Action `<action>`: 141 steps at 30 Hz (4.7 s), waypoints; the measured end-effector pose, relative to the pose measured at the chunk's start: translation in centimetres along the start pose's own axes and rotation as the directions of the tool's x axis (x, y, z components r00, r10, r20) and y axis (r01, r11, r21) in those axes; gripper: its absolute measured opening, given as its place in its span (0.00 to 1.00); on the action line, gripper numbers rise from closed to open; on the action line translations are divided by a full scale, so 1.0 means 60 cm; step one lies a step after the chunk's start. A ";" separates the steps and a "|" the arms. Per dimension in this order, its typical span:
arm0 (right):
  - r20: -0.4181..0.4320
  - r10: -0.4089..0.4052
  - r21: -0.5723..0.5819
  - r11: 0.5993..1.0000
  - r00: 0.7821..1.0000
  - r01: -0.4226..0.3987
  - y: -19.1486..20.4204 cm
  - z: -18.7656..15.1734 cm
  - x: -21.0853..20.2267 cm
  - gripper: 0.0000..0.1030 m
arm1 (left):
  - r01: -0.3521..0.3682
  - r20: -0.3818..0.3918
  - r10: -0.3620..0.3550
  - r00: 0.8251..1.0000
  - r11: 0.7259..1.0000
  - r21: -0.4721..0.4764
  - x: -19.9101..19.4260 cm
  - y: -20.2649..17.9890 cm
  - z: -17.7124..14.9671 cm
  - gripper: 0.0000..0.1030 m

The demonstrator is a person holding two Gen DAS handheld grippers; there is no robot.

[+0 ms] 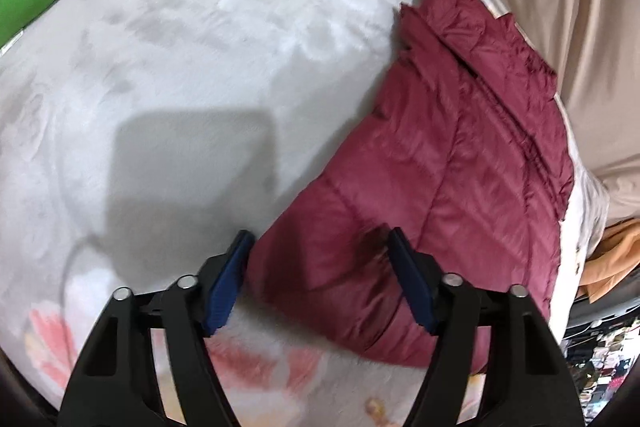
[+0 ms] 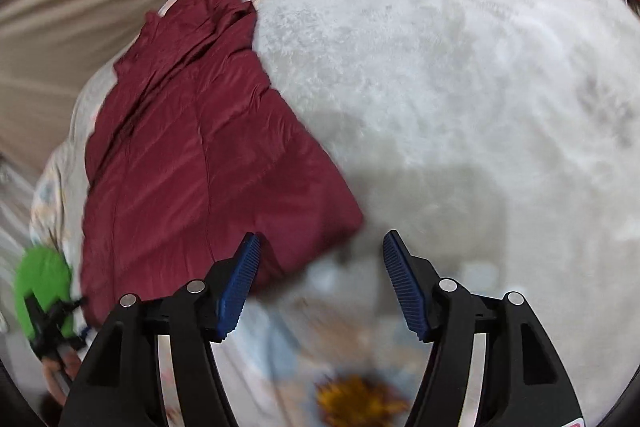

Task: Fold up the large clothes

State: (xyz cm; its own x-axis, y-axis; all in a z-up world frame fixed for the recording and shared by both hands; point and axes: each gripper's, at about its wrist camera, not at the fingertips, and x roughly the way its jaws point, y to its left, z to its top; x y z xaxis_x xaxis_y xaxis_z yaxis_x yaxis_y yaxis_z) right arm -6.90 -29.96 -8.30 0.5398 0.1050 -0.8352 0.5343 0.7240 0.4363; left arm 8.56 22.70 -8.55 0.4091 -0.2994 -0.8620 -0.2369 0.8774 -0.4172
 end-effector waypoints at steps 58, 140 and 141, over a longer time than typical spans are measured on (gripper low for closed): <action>0.212 -0.031 -0.148 0.987 0.977 0.063 0.224 0.188 0.065 0.03 | -0.435 0.244 0.375 0.894 0.856 0.280 0.066 -0.185 0.176 0.07; 0.156 0.046 -0.190 0.982 0.987 -0.015 0.119 0.035 -0.121 0.02 | 0.101 0.077 -0.120 0.990 0.971 0.217 -0.095 -0.117 0.050 0.00; 0.203 0.085 -0.190 0.981 0.976 -0.046 0.121 0.036 -0.150 0.02 | 0.119 0.104 -0.142 0.984 0.972 0.203 -0.114 -0.117 0.055 0.00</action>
State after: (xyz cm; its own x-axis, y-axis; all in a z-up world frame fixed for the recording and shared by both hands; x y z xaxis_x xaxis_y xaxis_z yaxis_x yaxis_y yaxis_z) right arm -6.47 -27.11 3.09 0.7039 0.0260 -0.7098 0.3756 0.8345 0.4031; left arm 10.33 19.83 1.23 0.5282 -0.3804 -0.7592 -0.0023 0.8934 -0.4493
